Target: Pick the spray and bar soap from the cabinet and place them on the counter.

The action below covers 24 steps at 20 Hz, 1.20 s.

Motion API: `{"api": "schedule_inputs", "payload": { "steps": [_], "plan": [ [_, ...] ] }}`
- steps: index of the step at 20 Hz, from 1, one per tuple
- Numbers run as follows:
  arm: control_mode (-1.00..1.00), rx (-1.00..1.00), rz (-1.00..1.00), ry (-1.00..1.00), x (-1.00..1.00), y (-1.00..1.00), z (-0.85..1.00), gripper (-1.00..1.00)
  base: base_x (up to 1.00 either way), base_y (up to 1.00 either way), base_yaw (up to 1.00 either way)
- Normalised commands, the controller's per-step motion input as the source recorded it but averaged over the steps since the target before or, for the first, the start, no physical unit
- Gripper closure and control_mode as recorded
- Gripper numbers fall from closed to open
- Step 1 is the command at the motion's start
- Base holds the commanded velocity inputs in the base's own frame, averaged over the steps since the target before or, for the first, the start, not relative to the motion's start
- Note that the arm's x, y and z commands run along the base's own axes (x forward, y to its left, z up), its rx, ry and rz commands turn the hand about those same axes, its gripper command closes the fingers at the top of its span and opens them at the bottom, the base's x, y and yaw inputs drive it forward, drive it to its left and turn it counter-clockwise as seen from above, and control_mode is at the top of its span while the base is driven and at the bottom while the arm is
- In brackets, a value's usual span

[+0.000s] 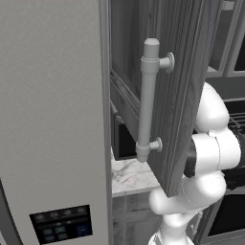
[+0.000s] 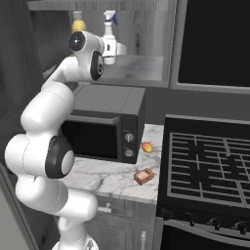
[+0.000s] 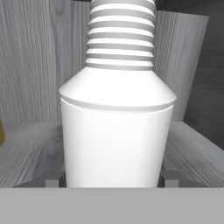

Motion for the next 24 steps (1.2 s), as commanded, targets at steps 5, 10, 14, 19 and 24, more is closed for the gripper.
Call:
{"api": "schedule_inputs", "payload": {
  "steps": [5, 10, 14, 19, 24],
  "plan": [
    [-1.0, 0.0, 0.0, 0.0, -0.01, 0.0, 0.0, 1.0, 0.0, 0.0, 0.0],
    [-1.0, 0.0, 0.0, 0.0, -0.14, 0.0, 0.0, 1.0, 0.0, 0.0, 0.0],
    [-1.0, 0.0, 0.0, 0.0, -0.23, 0.0, 0.0, 1.0, 0.0, 0.0, 0.0],
    [-1.0, 0.0, 0.0, 0.0, -0.28, 0.0, 0.0, 1.0, 0.0, 0.0, 0.0],
    [-1.0, 0.0, 0.0, -0.01, -0.33, 0.02, 0.0, 1.0, 0.0, 0.0, 0.0]
  ]
}}
